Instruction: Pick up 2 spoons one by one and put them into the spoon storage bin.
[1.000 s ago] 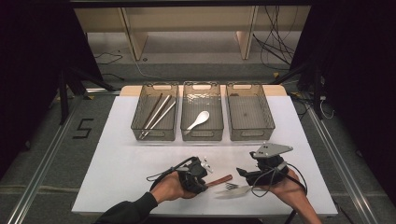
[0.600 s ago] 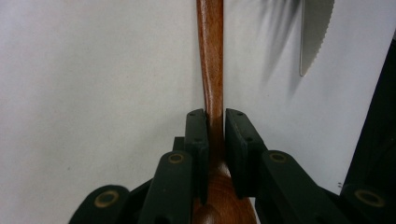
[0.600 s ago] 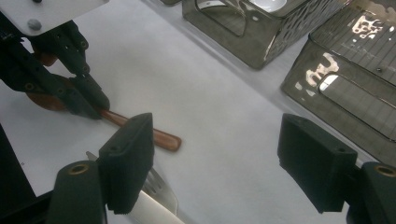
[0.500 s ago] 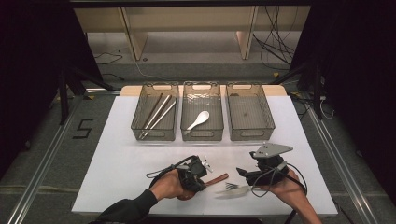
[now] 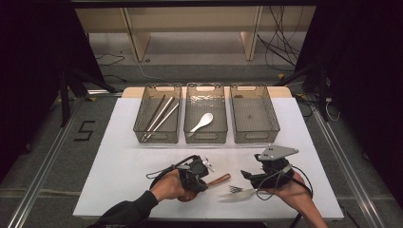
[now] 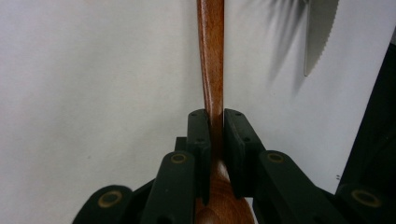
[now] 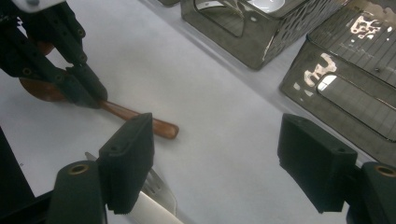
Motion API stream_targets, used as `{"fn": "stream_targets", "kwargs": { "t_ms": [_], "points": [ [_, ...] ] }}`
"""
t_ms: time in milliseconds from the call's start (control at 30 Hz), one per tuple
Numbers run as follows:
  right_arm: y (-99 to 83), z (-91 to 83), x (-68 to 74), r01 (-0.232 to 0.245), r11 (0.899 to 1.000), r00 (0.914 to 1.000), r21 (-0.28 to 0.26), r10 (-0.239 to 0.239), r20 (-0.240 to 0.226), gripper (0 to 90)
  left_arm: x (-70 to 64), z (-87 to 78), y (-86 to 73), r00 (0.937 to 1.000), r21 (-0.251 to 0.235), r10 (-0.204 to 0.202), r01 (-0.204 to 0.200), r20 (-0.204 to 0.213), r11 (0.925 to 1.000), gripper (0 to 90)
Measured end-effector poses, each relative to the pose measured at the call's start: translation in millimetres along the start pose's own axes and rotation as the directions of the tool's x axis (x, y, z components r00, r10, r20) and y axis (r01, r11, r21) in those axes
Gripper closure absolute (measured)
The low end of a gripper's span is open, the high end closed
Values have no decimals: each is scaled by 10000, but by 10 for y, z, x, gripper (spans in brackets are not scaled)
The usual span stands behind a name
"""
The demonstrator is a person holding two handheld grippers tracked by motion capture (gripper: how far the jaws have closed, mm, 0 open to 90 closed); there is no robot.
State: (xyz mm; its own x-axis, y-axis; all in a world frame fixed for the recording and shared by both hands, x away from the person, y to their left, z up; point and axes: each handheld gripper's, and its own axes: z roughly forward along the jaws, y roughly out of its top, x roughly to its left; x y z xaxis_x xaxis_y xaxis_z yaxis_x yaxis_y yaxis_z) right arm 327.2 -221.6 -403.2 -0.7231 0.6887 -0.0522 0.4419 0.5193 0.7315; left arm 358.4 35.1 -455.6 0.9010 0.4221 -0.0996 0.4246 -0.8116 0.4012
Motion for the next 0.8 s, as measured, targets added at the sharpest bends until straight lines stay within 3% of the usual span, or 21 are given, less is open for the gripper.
{"fn": "stream_targets", "kwargs": {
  "t_ms": [433,800],
  "points": [
    [1,-4,0,-3,10000,10000,-13,3,-6,282,77,-1,-36,9997,-64,-228,227,-132,9997,806],
    [2,-8,-1,-28,10000,10000,-42,28,0,282,228,-198,-35,9973,-646,-716,703,-179,9954,808]
  ]
}}
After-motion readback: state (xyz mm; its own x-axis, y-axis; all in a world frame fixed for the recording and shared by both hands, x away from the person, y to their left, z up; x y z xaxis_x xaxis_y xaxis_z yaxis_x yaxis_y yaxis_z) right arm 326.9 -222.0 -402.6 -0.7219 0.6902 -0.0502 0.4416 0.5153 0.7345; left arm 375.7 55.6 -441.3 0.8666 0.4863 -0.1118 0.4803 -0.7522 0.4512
